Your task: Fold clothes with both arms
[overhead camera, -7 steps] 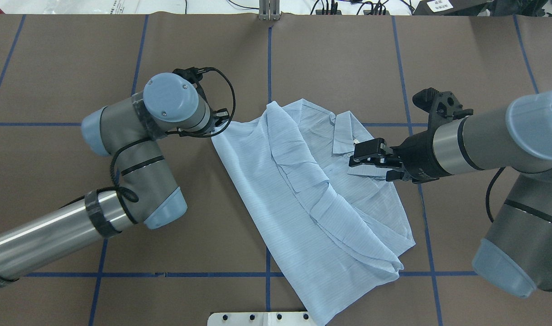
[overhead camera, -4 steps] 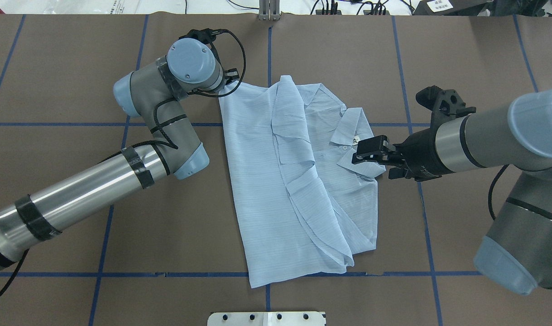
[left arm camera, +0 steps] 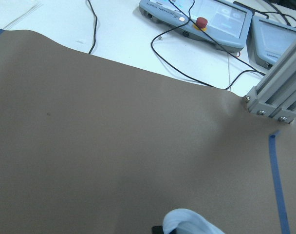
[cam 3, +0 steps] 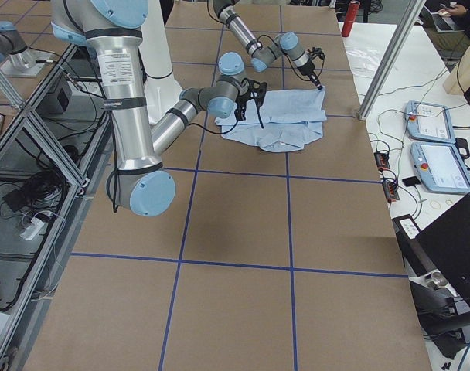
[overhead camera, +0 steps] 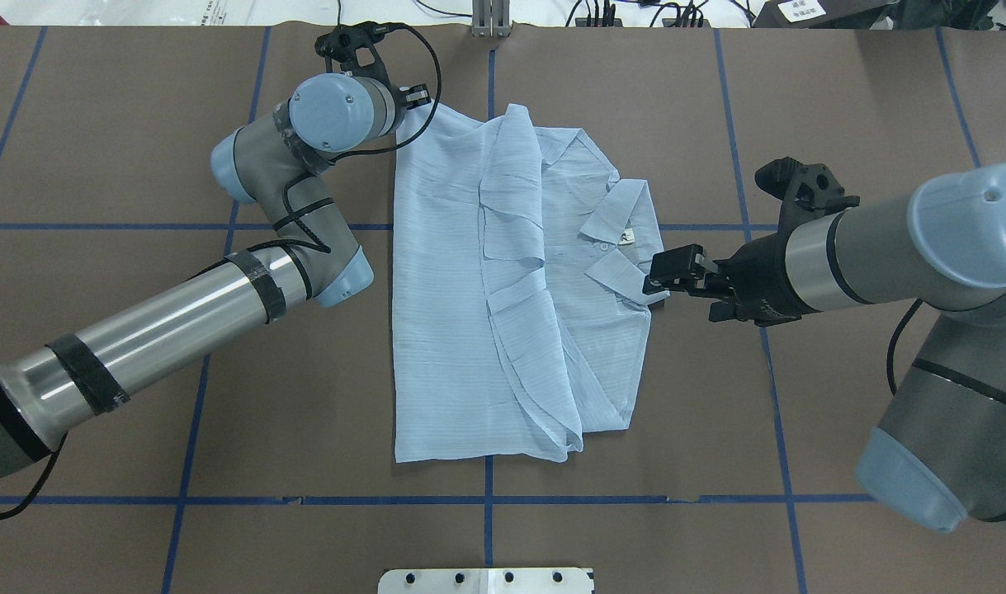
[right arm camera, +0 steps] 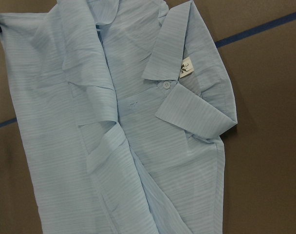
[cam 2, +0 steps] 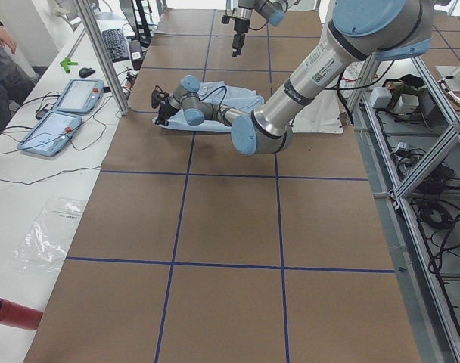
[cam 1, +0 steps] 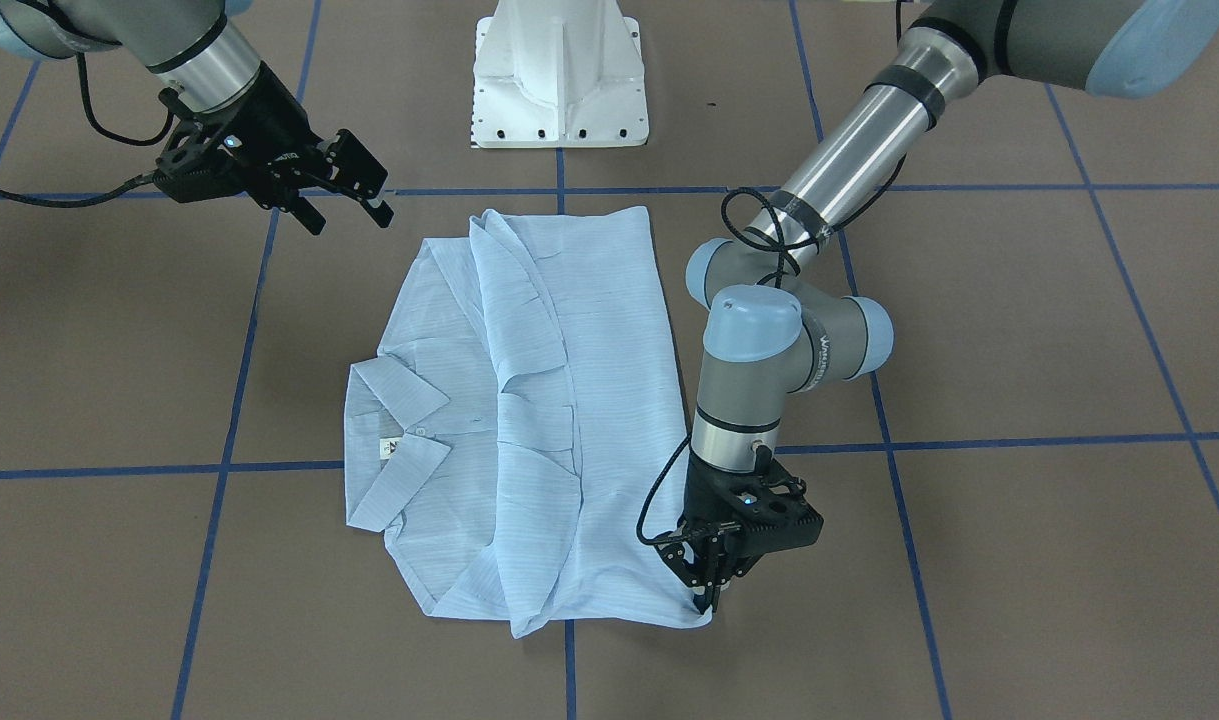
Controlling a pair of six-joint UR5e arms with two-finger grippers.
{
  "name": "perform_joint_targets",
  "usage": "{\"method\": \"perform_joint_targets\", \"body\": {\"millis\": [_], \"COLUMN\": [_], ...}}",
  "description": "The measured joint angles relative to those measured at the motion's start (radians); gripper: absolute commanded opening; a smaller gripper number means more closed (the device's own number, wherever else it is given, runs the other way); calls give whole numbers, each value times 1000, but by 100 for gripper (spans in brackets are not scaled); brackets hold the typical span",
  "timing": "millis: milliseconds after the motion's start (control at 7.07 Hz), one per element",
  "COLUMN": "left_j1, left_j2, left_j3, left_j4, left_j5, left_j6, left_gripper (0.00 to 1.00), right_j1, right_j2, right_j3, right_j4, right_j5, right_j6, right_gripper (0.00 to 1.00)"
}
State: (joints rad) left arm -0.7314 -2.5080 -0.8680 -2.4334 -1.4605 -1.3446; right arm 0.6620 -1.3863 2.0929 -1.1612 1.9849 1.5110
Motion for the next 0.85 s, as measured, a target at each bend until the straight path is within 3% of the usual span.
{"method": "perform_joint_targets", "body": {"millis": [283, 424, 566, 849], "left_j1": [-10, -26, -39, -52], "left_j2": [6, 30, 81, 230], "left_j3": [-23, -67, -154, -437], "left_j4": [-6, 25, 86, 261], "left_j5": [-38, -116, -187, -254], "left_j6": [2, 8, 25, 87], "left_gripper": [100, 100, 100, 100], "right_j1": [-30, -60, -93, -170], "right_j2": [0, 6, 38, 177], "right_j3": [-7, -10, -12, -53], "right_j4": [-6, -32, -99, -272], "right_j5": [-42, -86, -139, -243], "right_j6": [-18, -58, -114, -170], "right_gripper": [100, 100, 100, 100]}}
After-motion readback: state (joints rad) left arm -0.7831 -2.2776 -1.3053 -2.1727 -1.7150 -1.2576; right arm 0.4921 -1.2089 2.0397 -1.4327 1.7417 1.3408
